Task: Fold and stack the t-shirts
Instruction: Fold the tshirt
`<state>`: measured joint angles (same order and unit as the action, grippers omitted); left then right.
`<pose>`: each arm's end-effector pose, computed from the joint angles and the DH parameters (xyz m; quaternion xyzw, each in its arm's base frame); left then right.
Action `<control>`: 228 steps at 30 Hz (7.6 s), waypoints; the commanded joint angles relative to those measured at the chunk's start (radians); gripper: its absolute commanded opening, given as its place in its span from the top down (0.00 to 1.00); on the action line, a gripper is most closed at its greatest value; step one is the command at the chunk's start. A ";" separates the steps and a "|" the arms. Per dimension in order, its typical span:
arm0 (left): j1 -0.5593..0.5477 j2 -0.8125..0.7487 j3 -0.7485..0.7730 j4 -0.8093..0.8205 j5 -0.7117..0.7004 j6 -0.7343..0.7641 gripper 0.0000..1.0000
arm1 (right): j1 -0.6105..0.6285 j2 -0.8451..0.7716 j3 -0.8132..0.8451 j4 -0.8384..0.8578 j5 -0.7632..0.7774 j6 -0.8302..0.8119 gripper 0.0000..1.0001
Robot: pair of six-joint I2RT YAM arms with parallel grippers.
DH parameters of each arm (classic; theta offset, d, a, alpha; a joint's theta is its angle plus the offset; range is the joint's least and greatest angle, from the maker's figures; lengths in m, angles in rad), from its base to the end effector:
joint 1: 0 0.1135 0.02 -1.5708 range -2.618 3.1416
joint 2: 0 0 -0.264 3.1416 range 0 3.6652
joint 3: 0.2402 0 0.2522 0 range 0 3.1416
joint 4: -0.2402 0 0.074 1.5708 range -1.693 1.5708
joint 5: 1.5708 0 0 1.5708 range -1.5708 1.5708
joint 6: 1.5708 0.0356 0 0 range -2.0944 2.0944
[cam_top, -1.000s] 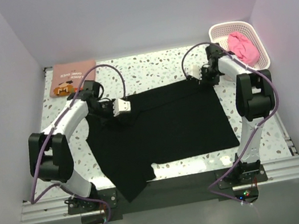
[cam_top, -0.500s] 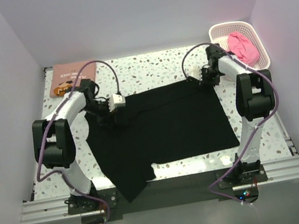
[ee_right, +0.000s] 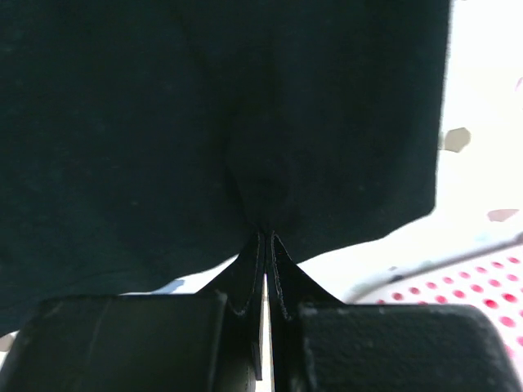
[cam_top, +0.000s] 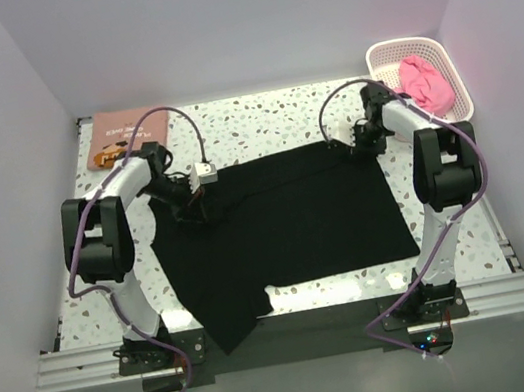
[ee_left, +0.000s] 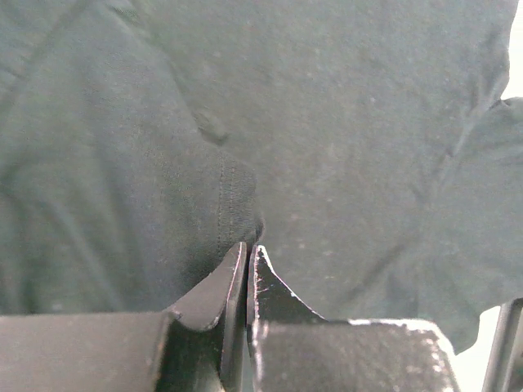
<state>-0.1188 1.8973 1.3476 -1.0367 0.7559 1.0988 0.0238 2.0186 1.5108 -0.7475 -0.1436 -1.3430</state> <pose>0.3380 -0.0649 0.1868 0.5291 0.7641 -0.3290 0.1673 0.4112 0.0149 0.1809 -0.6307 0.7567 -0.0400 0.1672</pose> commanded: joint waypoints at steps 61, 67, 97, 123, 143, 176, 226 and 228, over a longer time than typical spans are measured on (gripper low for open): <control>0.263 -0.268 -0.252 0.275 0.059 -0.372 0.59 | 0.674 -0.034 0.046 0.310 -0.379 0.717 0.64; 0.266 -0.397 -0.416 0.498 0.022 -0.523 0.52 | 0.765 0.068 0.089 0.396 -0.314 0.804 0.54; 0.194 -0.422 -0.527 0.678 -0.181 -0.665 0.49 | 0.838 0.152 0.153 0.482 -0.136 0.849 0.93; 0.002 -0.419 -0.634 0.977 -0.423 -0.953 0.38 | 0.726 0.178 0.259 0.479 -0.231 1.110 1.00; -0.007 -0.409 -0.460 0.764 -0.449 -0.815 0.91 | 0.689 0.193 0.308 0.453 -0.266 1.168 1.00; -0.068 -0.448 -0.193 0.086 -0.489 -0.487 1.00 | 0.688 0.069 0.160 0.349 -0.349 1.075 1.00; 0.118 -0.391 -0.095 0.024 -0.212 -0.522 0.53 | 0.604 -0.061 0.136 0.128 -0.450 0.936 0.37; 0.209 -0.324 -0.036 0.030 -0.115 -0.554 0.53 | 0.547 -0.061 0.186 0.082 -0.452 0.959 0.33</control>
<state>-0.0364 1.5379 1.1942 -1.0195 0.4721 0.5812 0.6533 2.0583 1.5948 -0.6079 -0.5636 -0.3916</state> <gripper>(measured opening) 0.471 0.657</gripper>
